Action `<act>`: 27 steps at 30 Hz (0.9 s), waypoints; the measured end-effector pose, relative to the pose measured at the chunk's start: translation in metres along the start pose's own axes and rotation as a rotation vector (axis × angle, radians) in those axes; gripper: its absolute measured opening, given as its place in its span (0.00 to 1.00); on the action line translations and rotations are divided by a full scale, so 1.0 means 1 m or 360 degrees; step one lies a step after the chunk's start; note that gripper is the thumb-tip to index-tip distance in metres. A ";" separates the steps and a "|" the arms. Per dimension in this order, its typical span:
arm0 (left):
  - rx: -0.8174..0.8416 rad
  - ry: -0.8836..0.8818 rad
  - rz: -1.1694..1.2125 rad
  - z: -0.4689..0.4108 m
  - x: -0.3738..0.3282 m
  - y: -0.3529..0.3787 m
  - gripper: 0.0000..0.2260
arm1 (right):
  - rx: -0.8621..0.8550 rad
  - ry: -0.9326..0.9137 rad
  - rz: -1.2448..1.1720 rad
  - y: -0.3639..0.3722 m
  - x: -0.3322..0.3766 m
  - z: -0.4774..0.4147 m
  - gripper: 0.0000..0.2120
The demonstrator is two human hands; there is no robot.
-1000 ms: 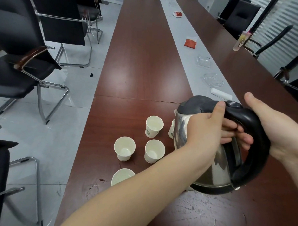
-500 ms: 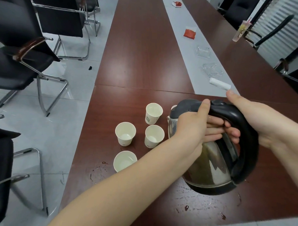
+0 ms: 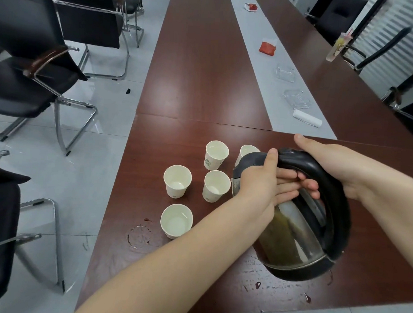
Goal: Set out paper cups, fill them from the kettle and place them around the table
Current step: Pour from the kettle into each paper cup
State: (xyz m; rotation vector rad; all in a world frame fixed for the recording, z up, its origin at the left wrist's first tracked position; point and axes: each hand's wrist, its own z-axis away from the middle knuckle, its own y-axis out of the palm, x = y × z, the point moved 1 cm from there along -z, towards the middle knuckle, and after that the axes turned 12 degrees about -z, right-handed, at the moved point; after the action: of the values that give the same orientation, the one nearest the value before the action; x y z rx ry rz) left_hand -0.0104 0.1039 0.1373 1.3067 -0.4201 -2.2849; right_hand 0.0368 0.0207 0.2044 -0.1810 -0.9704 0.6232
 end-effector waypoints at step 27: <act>-0.0086 0.0009 0.0176 -0.003 -0.004 -0.002 0.25 | 0.0062 0.0095 0.0244 0.005 0.022 -0.007 0.34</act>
State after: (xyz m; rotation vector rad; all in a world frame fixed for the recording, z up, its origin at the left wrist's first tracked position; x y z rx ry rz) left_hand -0.0070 0.1075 0.1375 1.2322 -0.4150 -2.1859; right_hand 0.0498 0.0380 0.2140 -0.2395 -0.8915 0.7725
